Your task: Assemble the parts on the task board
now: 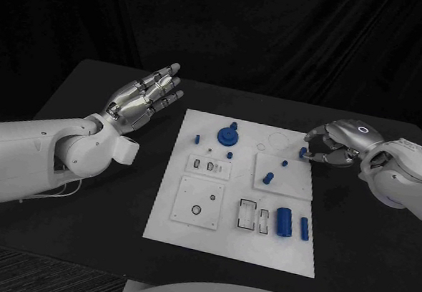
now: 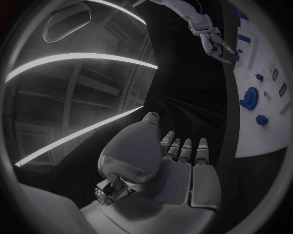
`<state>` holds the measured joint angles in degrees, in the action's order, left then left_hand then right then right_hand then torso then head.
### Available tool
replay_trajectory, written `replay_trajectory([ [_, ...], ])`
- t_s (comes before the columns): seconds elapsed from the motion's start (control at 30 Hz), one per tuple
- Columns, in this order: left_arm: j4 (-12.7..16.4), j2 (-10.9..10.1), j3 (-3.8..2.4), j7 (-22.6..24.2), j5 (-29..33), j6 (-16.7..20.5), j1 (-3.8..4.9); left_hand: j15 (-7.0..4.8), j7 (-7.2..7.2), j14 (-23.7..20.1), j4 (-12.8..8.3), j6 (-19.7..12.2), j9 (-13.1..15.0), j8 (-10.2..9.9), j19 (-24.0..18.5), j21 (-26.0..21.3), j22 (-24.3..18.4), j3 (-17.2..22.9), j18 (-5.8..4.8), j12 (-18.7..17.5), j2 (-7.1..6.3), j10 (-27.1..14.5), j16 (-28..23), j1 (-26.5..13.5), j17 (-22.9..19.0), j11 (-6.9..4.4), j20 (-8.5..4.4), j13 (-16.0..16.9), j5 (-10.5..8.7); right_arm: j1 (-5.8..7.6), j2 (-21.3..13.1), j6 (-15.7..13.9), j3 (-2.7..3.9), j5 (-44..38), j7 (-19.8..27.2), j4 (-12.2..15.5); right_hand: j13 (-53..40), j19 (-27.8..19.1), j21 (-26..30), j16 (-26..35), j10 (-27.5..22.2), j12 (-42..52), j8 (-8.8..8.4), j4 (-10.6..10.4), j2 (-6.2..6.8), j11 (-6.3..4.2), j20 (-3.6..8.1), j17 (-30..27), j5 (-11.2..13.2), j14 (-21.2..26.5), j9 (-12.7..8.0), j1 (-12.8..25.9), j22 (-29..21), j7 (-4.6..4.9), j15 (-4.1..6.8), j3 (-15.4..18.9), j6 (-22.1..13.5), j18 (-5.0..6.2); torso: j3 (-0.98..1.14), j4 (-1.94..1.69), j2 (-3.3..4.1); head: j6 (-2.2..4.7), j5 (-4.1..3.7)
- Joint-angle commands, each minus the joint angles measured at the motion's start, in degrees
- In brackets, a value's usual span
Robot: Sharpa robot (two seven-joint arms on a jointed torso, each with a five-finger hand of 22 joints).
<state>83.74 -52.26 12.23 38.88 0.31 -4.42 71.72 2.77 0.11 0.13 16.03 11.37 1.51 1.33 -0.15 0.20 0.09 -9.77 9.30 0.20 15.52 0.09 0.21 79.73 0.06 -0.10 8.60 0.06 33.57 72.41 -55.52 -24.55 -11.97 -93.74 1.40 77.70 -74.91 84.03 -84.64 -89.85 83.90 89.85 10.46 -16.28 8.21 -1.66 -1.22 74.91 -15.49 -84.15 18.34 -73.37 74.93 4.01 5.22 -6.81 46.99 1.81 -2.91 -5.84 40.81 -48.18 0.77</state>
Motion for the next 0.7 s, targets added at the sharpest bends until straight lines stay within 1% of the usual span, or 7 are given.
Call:
replay_trajectory([
  [0.03,0.08,0.05,-0.05,1.72,-0.02,-0.78,-0.06,0.33,0.28,-0.13,0.13,-0.06,0.05,0.24,0.15,-0.2,-0.09,0.28,0.56,-0.2,0.04,-0.09,-0.21,0.56,-0.06,0.47,0.36,-0.06,0.1,-0.22,0.2,0.53,0.02,-0.03,-0.63,-0.26,-15.09,3.17,0.31,0.02,6.1,0.15,0.39,-0.05,-0.04,0.38,-0.4,14.89,-0.47,-5.8,0.17,-0.93,13.13,-0.08,-0.4,-0.35,0.56,-0.34,-0.01,-0.01,0.01,0.03,0.02],
  [0.4,0.17,-0.09,-0.05,1.5,-0.02,-0.86,-0.06,0.37,0.29,-0.13,0.12,-0.05,0.06,0.24,0.15,-0.2,-0.09,0.29,0.57,-0.2,0.03,-0.09,-0.21,0.58,-0.06,0.45,0.38,-0.06,0.13,-0.36,0.83,1.12,0.02,-0.03,-1.41,-0.95,-15.09,3.04,0.58,0.13,6.1,0.15,1.4,0.13,-0.03,0.4,-0.4,14.77,-0.78,-5.77,0.68,-1.82,13.04,-0.06,-0.41,-0.43,0.81,-0.28,-0.01,0.0,0.0,-0.15,0.01],
  [0.5,0.19,-0.12,-0.05,1.47,-0.02,-0.88,-0.06,0.37,0.29,-0.13,0.12,-0.05,0.06,0.24,0.15,-0.2,-0.09,0.29,0.57,-0.2,0.03,-0.09,-0.21,0.58,-0.06,0.45,0.38,-0.06,0.13,-0.39,0.96,1.25,0.02,-0.03,-1.45,-1.17,-15.09,3.01,0.67,0.15,6.1,0.15,2.34,0.2,-0.1,0.39,-0.4,14.74,-0.88,-5.76,1.18,-2.29,13.01,-0.09,-0.41,-0.44,1.12,-0.26,0.0,0.0,0.0,-0.32,0.06],
  [0.7,0.19,-0.13,-0.05,1.44,-0.02,-0.92,-0.06,0.37,0.29,-0.13,0.12,-0.05,0.06,0.24,0.15,-0.2,-0.09,0.29,0.57,-0.2,0.03,-0.09,-0.21,0.58,-0.06,0.45,0.38,-0.06,0.13,-0.54,1.13,1.47,0.02,-0.03,-1.49,-1.38,-15.09,2.98,0.75,0.18,6.1,0.15,3.36,0.31,-0.21,0.37,-0.39,14.7,-1.46,-5.75,1.73,-2.8,12.99,-0.11,-0.38,-0.45,1.17,-0.24,0.0,-0.01,-0.01,-0.35,0.05],
])
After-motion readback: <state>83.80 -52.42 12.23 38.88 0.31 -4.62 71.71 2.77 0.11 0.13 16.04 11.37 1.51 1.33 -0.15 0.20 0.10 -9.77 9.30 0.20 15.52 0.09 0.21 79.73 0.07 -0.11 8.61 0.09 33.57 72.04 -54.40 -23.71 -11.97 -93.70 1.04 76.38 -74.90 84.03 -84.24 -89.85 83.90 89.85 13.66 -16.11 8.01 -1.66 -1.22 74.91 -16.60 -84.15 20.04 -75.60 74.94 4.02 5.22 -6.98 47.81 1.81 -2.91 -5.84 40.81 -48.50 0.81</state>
